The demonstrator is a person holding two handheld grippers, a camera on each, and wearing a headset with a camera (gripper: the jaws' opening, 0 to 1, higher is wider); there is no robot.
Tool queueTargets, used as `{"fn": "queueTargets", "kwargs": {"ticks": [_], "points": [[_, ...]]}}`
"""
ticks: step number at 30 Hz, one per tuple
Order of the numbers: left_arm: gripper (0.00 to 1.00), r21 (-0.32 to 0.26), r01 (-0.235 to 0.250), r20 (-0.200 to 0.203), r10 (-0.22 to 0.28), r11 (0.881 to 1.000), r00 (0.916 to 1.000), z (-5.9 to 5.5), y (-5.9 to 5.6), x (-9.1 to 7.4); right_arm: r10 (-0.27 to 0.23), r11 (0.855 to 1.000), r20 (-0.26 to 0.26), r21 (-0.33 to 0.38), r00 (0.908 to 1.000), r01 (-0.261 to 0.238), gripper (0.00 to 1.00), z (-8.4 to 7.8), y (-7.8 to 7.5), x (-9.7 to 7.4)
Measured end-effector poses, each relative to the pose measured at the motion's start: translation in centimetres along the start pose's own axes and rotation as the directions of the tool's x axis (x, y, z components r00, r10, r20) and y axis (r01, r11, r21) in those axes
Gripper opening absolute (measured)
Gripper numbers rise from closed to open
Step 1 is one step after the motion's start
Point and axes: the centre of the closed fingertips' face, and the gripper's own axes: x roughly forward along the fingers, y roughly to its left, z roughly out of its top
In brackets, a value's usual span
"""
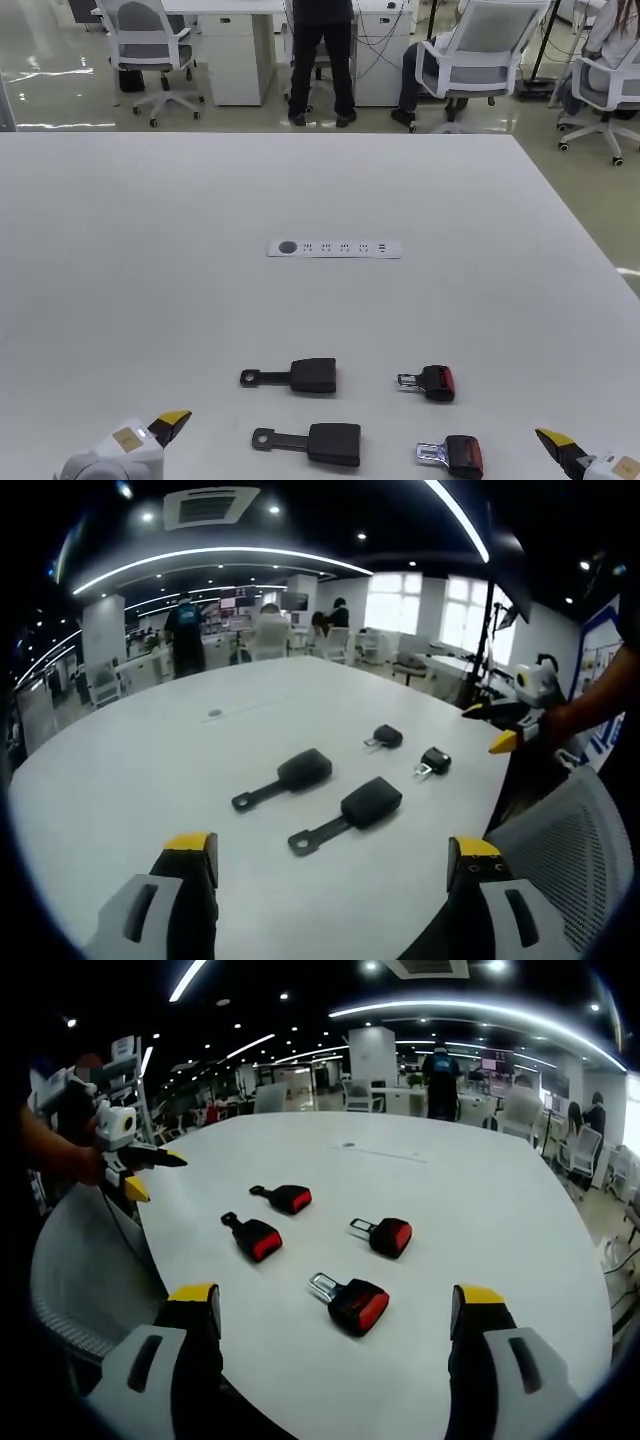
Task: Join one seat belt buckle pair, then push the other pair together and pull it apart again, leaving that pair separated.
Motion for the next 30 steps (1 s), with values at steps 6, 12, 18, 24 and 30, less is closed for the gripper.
{"fn": "queueTargets", "kwargs": {"ticks": [6, 12, 18, 24, 30], "points": [[0.97, 0.0, 0.003, -0.002, -0.003, 1.0, 1.0, 0.1, 0.0, 0.1, -0.005, 1.0, 0.009, 0.015, 1.0, 0.005, 0.95, 0.1, -0.2, -0.1], [0.97, 0.003, 0.008, -0.004, -0.008, 1.0, 1.0, 0.5, -0.4, 0.1, -0.002, 1.0, 0.002, 0.015, 1.0, 0.002, 0.95, 0.0, -0.2, -0.1], [0.96, 0.0, 0.014, -0.01, -0.014, 1.0, 0.9998, 0.2, -0.2, 0.4, 0.0, 1.0, -0.005, 0.013, 1.0, 0.0, 0.95, -0.2, -0.4, 0.1], [0.95, 0.001, 0.026, -0.019, -0.026, 1.0, 0.9995, 0.1, -0.4, 0.7, 0.005, 1.0, -0.007, 0.019, 1.0, -0.005, 0.95, -0.2, -0.5, 0.4], [0.94, 0.004, 0.036, -0.027, -0.036, 0.999, 0.999, 0.3, -0.5, 1.4, 0.011, 1.0, -0.02, 0.015, 0.9997, -0.011, 0.94, -0.4, -0.7, 0.8]]}}
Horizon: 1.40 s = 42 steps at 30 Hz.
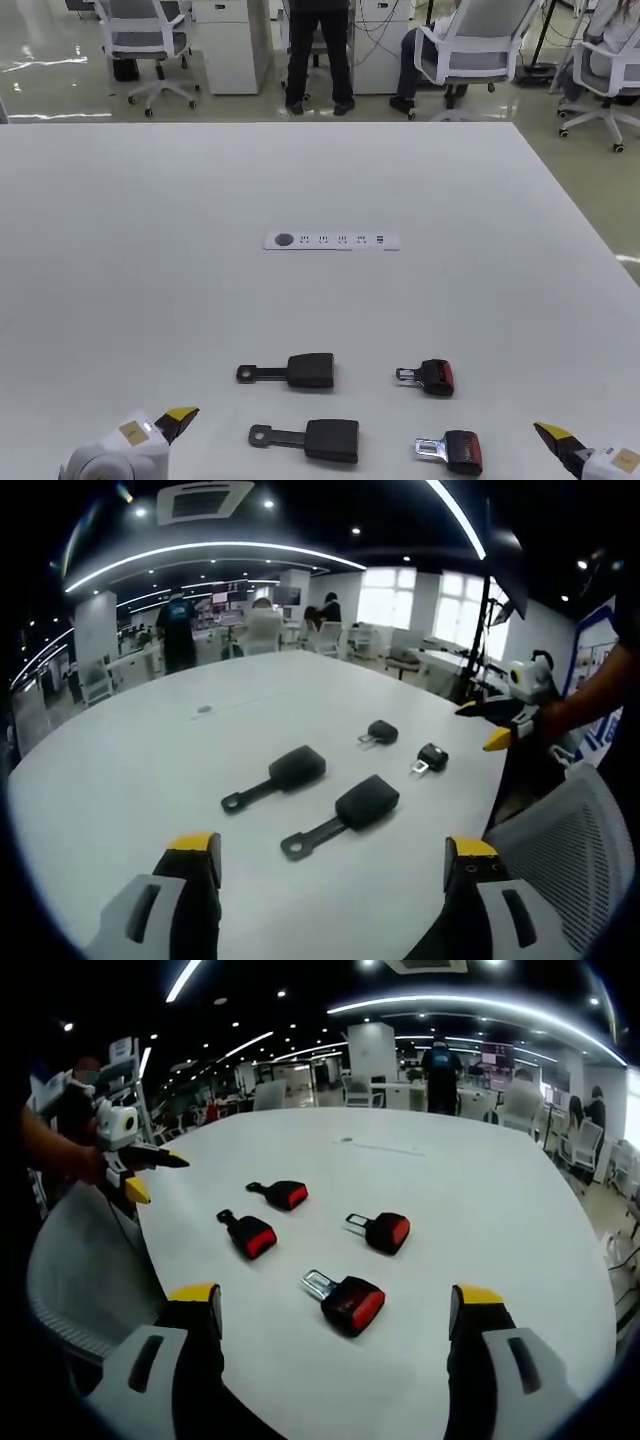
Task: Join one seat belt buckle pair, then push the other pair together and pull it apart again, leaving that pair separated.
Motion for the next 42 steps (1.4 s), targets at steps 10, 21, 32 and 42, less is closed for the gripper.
{"fn": "queueTargets", "kwargs": {"ticks": [10, 21, 32, 42], "points": [[0.92, 0.013, 0.025, -0.01, -0.025, 1.0, 0.9996, 0.1, 0.0, 1.1, 0.012, 1.0, -0.016, -0.009, 0.9998, -0.012, 0.93, -0.2, -0.7, 0.8], [0.91, 0.022, 0.052, -0.026, -0.051, 0.998, 0.9983, 0.3, -0.1, 2.9, 0.024, 0.999, -0.044, -0.024, 0.9987, -0.025, 0.92, -0.2, -1.1, 1.8], [0.88, 0.042, 0.079, -0.046, -0.077, 0.996, 0.9959, 0.5, -0.2, 4.8, 0.062, 0.997, -0.076, -0.036, 0.9952, -0.065, 0.89, -0.4, -1.3, 3.2], [0.82, 0.071, 0.133, -0.073, -0.128, 0.989, 0.989, 0.2, -0.3, 6.8, 0.12, 0.99, -0.118, -0.062, 0.9857, -0.128, 0.87, -0.7, -1.2, 4.3]]}}
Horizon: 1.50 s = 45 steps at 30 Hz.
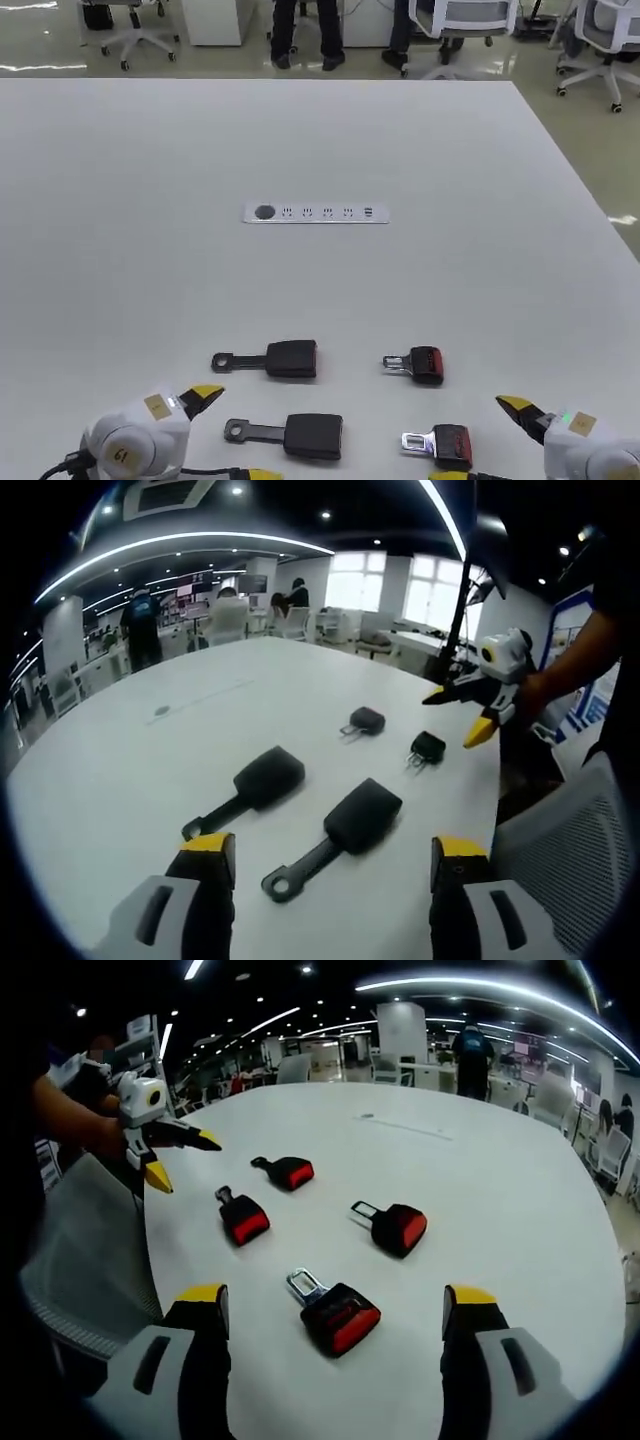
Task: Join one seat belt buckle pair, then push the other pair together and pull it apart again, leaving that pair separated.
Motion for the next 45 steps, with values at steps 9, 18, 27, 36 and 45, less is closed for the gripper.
{"fn": "queueTargets", "kwargs": {"ticks": [9, 18, 27, 36, 45], "points": [[0.74, 0.041, 0.06, -0.041, -0.059, 0.997, 0.9974, 0.0, -0.7, 1.3, 0.066, 0.997, -0.044, -0.037, 0.9969, -0.067, 0.84, -0.6, 0.0, 0.8], [0.69, 0.155, 0.168, -0.114, -0.151, 0.974, 0.9819, 0.1, -1.9, 3.0, 0.149, 0.984, -0.113, -0.077, 0.9824, -0.158, 0.8, -1.6, 0.4, 1.6], [0.65, 0.209, 0.256, -0.171, -0.223, 0.944, 0.9598, -0.2, -2.6, 5.0, 0.223, 0.961, -0.192, -0.119, 0.9557, -0.248, 0.76, -2.9, 0.7, 2.1], [0.57, 0.22, 0.329, -0.231, -0.278, 0.918, 0.9324, -1.4, -3.1, 6.9, 0.27, 0.943, -0.236, -0.132, 0.9334, -0.306, 0.69, -3.5, 0.5, 2.5], [0.49, 0.283, 0.378, -0.261, -0.308, 0.882, 0.9148, -1.7, -3.2, 8.2, 0.324, 0.922, -0.282, -0.122, 0.9031, -0.369, 0.63, -4.2, 1.1, 2.4]]}}
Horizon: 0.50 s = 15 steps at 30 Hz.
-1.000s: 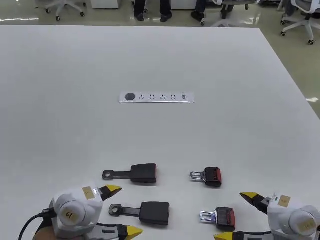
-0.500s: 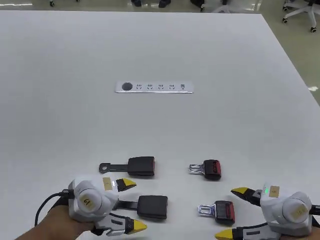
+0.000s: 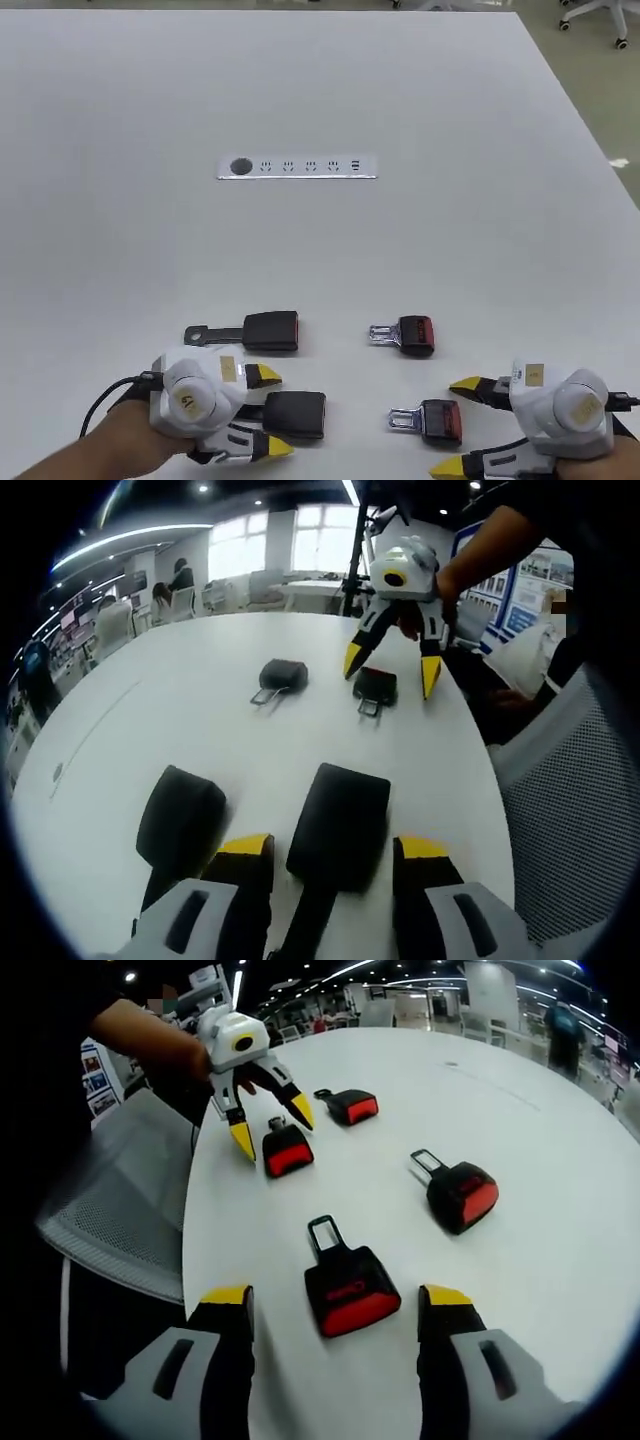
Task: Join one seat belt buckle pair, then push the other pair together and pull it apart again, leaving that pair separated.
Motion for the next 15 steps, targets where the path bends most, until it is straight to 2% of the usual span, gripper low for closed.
{"fn": "queueTargets", "kwargs": {"ticks": [2, 3, 4, 8, 9, 12, 15], "points": [[0.46, 0.02, 0.011, -0.015, -0.01, 1.0, 0.9998, -0.2, -0.1, 0.2, 0.007, 1.0, 0.004, -0.006, 1.0, -0.007, 0.59, 0.4, 0.3, -0.1], [0.43, 0.069, 0.016, -0.023, -0.015, 0.997, 0.9996, -0.4, -0.2, 0.2, 0.008, 1.0, 0.001, -0.01, 1.0, -0.008, 0.59, 0.5, 0.3, -0.1], [0.4, 0.076, 0.018, -0.028, -0.016, 0.997, 0.9995, -0.5, -0.3, 0.2, 0.01, 1.0, -0.002, -0.013, 0.9999, -0.01, 0.59, 0.6, 0.2, -0.2], [0.37, 0.071, 0.021, -0.033, -0.018, 0.997, 0.9993, -0.7, 0.0, 0.2, 0.027, 0.999, -0.025, -0.043, 0.9993, -0.028, 0.53, 0.6, 0.5, -0.2], [0.36, 0.092, 0.016, -0.043, -0.012, 0.996, 0.999, -0.9, 0.2, 0.2, 0.031, 0.998, -0.028, -0.055, 0.9991, -0.033, 0.52, 0.4, 0.4, -0.1], [0.35, 0.112, 0.028, -0.057, -0.022, 0.993, 0.9981, -1.1, 0.1, 0.2, 0.012, 0.995, -0.053, -0.103, 0.9985, -0.017, 0.49, 0.3, 0.0, -0.1], [0.34, 0.122, 0.038, -0.061, -0.031, 0.992, 0.9977, -1.2, 0.2, 0.2, 0.018, 0.995, -0.058, -0.097, 0.9981, -0.024, 0.46, 0.5, -0.1, -0.1]]}}
